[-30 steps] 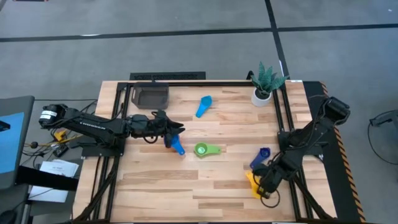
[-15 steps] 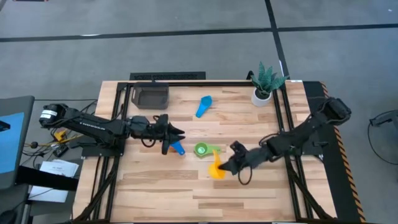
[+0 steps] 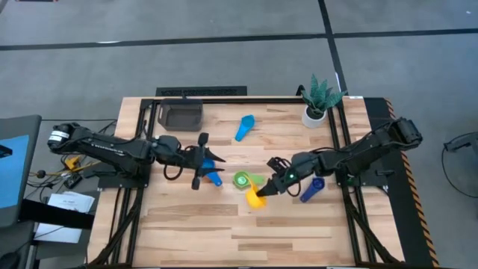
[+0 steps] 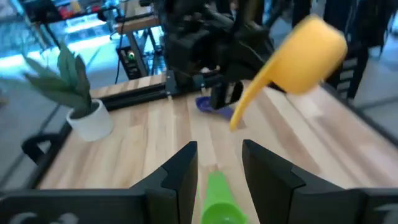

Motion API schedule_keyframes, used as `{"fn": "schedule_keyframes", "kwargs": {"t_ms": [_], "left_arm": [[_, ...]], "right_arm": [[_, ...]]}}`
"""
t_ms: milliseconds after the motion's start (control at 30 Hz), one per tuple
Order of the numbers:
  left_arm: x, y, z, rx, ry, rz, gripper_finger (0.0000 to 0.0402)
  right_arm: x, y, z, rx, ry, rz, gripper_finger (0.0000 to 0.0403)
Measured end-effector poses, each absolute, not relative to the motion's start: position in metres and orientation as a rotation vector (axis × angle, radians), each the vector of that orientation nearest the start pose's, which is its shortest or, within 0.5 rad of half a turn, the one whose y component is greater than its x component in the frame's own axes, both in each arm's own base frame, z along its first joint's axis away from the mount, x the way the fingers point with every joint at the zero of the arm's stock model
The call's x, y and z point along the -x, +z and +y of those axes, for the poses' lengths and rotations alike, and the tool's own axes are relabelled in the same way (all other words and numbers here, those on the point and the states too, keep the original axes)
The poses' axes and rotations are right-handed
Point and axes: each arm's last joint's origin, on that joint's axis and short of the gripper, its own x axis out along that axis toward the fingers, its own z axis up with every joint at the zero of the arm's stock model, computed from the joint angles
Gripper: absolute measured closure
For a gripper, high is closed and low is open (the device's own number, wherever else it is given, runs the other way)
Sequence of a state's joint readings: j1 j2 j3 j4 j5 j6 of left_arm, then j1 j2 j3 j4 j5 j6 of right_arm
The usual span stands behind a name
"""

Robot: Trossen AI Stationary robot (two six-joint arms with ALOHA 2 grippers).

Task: Nest measuring cups in basket
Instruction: Stack the yellow measuring cup on top of the blue measuring cup

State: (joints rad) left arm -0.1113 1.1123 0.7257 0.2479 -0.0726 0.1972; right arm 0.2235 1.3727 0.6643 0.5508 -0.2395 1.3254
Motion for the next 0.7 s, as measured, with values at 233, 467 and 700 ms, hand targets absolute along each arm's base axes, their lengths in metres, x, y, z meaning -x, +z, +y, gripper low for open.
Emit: {"fn": "schedule_keyframes", "kwargs": {"t_ms": [233, 467, 700], "left_arm": [[-0.280, 0.291, -0.030, -0.320, -0.139, 0.184, 0.0250], [-0.316, 0.297, -0.033, -0.329, -0.132, 0.214, 0.0239], [-0.332, 0.292, -0.026, -0.333, -0.195, 0.292, 0.0258]], "right_arm": [[-0.281, 0.237, 0.061, -1.329, 0.317, 0.429, 0.0393], [-0.283, 0.237, 0.055, -1.334, 0.303, 0.417, 0.0390], [-0.283, 0.237, 0.055, -1.308, 0.321, 0.416, 0.0396]]}}
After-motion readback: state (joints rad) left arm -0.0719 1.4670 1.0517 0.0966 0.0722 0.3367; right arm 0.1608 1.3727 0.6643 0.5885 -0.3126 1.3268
